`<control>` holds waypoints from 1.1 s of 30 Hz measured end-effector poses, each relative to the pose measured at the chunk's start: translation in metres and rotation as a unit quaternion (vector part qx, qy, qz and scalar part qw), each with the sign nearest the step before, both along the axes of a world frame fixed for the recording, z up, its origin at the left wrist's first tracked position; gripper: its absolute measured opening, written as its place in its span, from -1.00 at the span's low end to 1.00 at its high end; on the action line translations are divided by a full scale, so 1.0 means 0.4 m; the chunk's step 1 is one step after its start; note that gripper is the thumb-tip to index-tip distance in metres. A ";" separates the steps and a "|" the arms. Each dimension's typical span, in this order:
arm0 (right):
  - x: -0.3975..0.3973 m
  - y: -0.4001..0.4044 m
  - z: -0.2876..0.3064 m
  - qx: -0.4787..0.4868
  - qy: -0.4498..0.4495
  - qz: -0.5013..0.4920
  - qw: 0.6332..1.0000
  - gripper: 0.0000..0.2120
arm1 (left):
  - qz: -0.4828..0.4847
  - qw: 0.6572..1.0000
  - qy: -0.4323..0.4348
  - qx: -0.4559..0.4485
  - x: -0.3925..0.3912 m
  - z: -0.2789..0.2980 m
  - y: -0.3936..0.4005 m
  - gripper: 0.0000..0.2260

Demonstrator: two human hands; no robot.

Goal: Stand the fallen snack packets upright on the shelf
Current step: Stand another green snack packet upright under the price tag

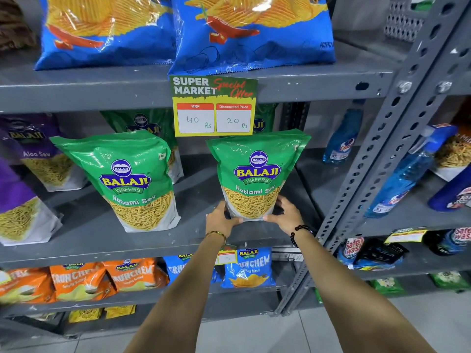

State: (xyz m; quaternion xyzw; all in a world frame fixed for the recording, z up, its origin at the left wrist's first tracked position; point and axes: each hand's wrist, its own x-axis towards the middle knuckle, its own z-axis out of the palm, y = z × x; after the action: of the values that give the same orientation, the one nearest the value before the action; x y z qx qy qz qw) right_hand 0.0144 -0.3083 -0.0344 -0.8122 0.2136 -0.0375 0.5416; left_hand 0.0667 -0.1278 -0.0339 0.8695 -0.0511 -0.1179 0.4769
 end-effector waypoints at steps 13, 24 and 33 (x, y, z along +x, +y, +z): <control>0.000 0.002 0.014 -0.002 0.026 0.010 1.000 -0.26 | -0.003 1.000 0.001 0.014 0.006 -0.006 -0.002 -0.56; 0.000 0.000 0.020 -0.006 0.034 0.016 0.999 -0.26 | 0.002 1.000 0.008 0.017 0.006 -0.007 -0.003 -0.55; 0.000 -0.001 0.016 0.000 0.033 0.011 0.999 -0.27 | -0.002 1.000 0.006 0.019 0.005 -0.003 -0.003 -0.54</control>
State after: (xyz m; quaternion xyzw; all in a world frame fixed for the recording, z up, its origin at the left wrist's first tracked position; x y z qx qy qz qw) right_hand 0.0144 -0.3089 -0.0281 -0.8150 0.2222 -0.0047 0.5351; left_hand 0.0685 -0.1291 -0.0350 0.8775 -0.0478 -0.1252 0.4605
